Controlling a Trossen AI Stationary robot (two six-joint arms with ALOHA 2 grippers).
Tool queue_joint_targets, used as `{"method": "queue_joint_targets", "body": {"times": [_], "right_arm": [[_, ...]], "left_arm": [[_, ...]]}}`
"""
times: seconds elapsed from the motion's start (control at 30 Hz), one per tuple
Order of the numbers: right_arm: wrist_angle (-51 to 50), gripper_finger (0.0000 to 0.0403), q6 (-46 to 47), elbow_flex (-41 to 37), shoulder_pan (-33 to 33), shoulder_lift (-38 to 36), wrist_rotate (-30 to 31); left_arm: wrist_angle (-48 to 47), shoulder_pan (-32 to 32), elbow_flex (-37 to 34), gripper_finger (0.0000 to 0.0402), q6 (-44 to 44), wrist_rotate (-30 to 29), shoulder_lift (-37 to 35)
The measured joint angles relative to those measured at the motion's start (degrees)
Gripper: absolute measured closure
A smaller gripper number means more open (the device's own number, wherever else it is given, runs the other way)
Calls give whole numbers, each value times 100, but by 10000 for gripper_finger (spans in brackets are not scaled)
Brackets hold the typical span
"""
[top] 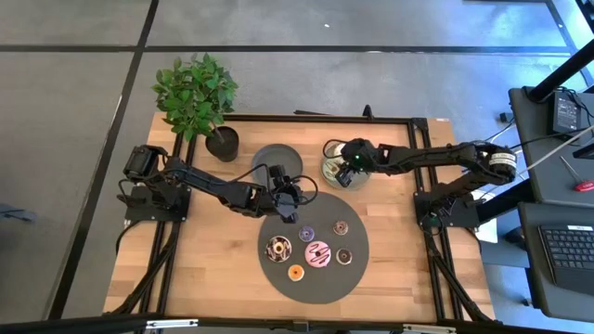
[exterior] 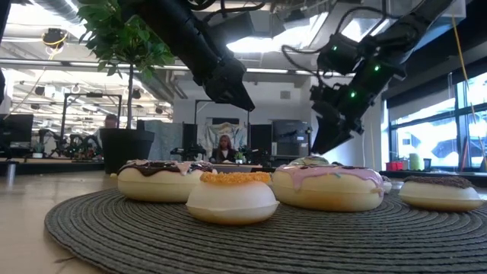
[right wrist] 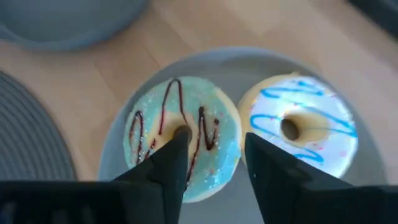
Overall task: Pick & Place donuts
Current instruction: Put the large blue donut on the light gray plate, then put the large black donut on the light gray plate
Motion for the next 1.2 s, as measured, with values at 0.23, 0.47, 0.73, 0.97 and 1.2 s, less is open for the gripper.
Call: {"method": "queue_joint_targets", "body": {"times": [0.23, 0.47, 0.73, 0.97, 1.2], "right_arm": [[-159, 222, -28, 2, 0, -780, 12], [-222, 222, -394, 7, 443, -1014, -292], [-235, 221, -448, 7, 1081, -1014, -299], [-187, 221, -451, 7, 1413, -1014, -290], [-110, 221, -456, 7, 1506, -1014, -282]], "left_arm": [[2, 0, 0, 238, -4, 0, 2], [4, -18, 0, 238, -5, 0, 2], [52, -90, 0, 238, -338, 648, 4], [47, -90, 0, 238, -235, 2244, 7], [-288, -90, 0, 235, 163, 3499, 7]]}}
